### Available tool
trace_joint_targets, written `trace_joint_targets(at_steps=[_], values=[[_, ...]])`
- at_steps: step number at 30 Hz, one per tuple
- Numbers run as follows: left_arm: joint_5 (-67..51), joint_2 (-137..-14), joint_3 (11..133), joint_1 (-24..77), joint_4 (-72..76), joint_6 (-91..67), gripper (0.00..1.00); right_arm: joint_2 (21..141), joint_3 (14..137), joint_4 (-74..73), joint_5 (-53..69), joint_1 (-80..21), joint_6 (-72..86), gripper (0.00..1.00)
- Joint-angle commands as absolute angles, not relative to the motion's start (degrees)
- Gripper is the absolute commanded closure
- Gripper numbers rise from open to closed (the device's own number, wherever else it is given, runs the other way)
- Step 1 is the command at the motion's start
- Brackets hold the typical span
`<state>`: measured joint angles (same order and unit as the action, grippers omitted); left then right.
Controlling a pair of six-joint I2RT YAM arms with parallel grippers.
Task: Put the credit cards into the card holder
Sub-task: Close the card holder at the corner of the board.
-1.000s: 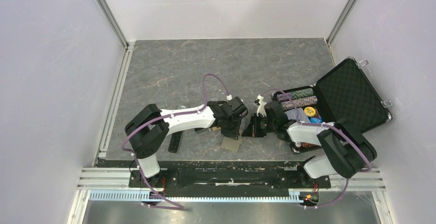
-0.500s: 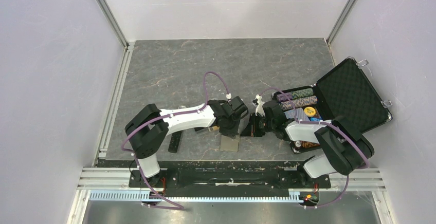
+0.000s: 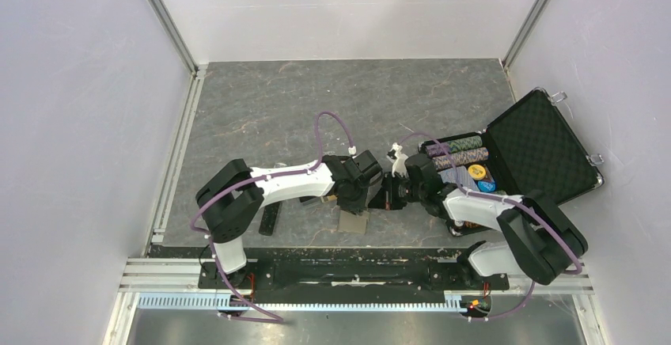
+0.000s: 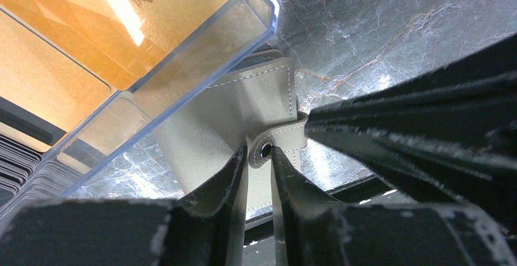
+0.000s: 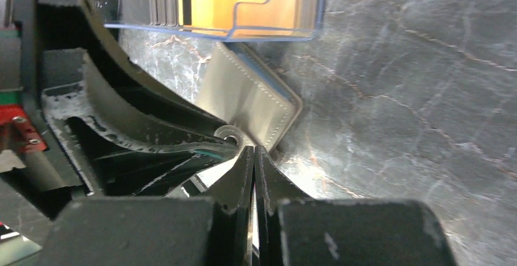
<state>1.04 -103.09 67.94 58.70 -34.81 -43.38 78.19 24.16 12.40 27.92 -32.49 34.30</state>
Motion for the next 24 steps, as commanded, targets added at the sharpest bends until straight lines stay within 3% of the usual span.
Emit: trace_joint_targets(at_steps=[1,7,14,24], values=[[2.5,-103.3,69.4,59.2,-35.8,-41.7,0.73,78.1,26.4,14.1,28.8,-35.0,34.3,1.0],[2.8,-102.7,69.3,59.2,-35.8,-41.6,0.74,82.9,28.4,14.3,27.0,-37.2,35.1,1.0],[4.8,-99.4,68.7,59.0,-35.5,-43.2,0.56,85.7,29.9,10.8,24.8,-38.1,34.1,1.0],[-2.3,-95.4,59.0,55.1,-25.1,-47.7,0.6,84.5,29.5,9.8,24.1,-38.2,33.7,1.0]])
